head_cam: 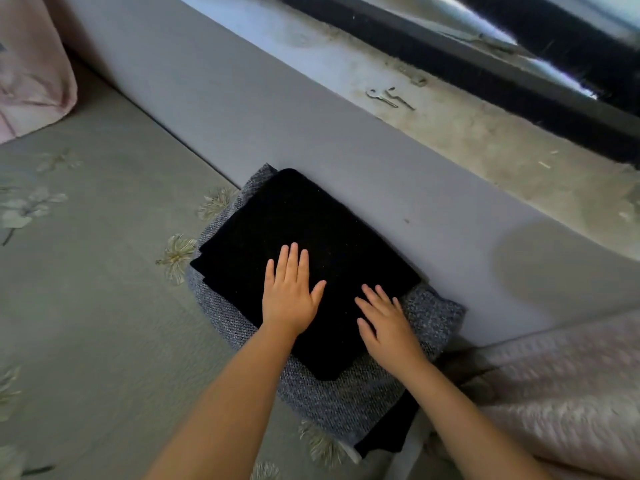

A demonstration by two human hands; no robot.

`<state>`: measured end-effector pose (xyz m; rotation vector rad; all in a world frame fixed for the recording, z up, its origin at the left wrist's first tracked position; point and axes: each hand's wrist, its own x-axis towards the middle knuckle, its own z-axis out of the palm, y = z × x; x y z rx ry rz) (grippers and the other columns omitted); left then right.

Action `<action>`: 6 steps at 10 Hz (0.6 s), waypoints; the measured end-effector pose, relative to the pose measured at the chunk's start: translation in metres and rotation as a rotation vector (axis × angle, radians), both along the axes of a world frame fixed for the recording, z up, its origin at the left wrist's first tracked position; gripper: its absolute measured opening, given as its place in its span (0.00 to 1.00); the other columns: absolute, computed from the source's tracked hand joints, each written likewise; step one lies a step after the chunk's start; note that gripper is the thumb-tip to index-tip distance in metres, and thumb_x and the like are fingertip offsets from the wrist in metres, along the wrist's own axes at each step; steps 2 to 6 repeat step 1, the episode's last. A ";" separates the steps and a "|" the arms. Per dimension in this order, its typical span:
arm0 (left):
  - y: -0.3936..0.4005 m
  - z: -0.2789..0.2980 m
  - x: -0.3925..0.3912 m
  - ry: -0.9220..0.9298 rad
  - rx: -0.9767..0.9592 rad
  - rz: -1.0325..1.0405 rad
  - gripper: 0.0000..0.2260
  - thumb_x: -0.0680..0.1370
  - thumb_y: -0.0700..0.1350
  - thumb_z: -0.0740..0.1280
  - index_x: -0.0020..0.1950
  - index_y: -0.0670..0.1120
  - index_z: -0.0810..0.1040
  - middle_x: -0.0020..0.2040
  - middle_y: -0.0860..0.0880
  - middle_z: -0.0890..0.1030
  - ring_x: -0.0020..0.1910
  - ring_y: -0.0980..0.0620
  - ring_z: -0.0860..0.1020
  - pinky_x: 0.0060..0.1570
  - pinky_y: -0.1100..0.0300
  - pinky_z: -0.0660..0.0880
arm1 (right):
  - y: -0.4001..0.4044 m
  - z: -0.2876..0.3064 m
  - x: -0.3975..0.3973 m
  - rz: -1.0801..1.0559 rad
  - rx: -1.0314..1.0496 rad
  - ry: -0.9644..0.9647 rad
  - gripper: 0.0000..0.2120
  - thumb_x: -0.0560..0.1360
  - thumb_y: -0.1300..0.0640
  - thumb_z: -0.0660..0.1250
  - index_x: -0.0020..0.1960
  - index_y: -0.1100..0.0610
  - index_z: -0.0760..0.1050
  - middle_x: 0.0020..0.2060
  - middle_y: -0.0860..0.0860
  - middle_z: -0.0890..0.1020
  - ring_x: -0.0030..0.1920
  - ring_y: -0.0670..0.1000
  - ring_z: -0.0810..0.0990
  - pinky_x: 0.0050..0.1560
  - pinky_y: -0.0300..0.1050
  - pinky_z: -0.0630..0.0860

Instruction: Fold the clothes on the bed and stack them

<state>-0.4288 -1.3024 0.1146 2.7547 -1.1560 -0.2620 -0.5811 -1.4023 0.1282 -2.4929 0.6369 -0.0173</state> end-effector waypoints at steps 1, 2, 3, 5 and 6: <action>-0.002 0.000 0.000 0.010 0.019 0.005 0.29 0.80 0.57 0.47 0.75 0.43 0.44 0.76 0.44 0.44 0.74 0.48 0.40 0.70 0.53 0.35 | -0.015 0.027 0.010 -0.169 0.123 -0.138 0.17 0.77 0.62 0.60 0.65 0.63 0.70 0.67 0.57 0.70 0.69 0.53 0.66 0.68 0.38 0.56; -0.002 0.000 0.000 0.010 0.019 0.005 0.29 0.80 0.57 0.47 0.75 0.43 0.44 0.76 0.44 0.44 0.74 0.48 0.40 0.70 0.53 0.35 | -0.015 0.027 0.010 -0.169 0.123 -0.138 0.17 0.77 0.62 0.60 0.65 0.63 0.70 0.67 0.57 0.70 0.69 0.53 0.66 0.68 0.38 0.56; -0.002 0.000 0.000 0.010 0.019 0.005 0.29 0.80 0.57 0.47 0.75 0.43 0.44 0.76 0.44 0.44 0.74 0.48 0.40 0.70 0.53 0.35 | -0.015 0.027 0.010 -0.169 0.123 -0.138 0.17 0.77 0.62 0.60 0.65 0.63 0.70 0.67 0.57 0.70 0.69 0.53 0.66 0.68 0.38 0.56; -0.002 0.000 0.000 0.010 0.019 0.005 0.29 0.80 0.57 0.47 0.75 0.43 0.44 0.76 0.44 0.44 0.74 0.48 0.40 0.70 0.53 0.35 | -0.015 0.027 0.010 -0.169 0.123 -0.138 0.17 0.77 0.62 0.60 0.65 0.63 0.70 0.67 0.57 0.70 0.69 0.53 0.66 0.68 0.38 0.56; -0.002 0.000 0.000 0.010 0.019 0.005 0.29 0.80 0.57 0.47 0.75 0.43 0.44 0.76 0.44 0.44 0.74 0.48 0.40 0.70 0.53 0.35 | -0.015 0.027 0.010 -0.169 0.123 -0.138 0.17 0.77 0.62 0.60 0.65 0.63 0.70 0.67 0.57 0.70 0.69 0.53 0.66 0.68 0.38 0.56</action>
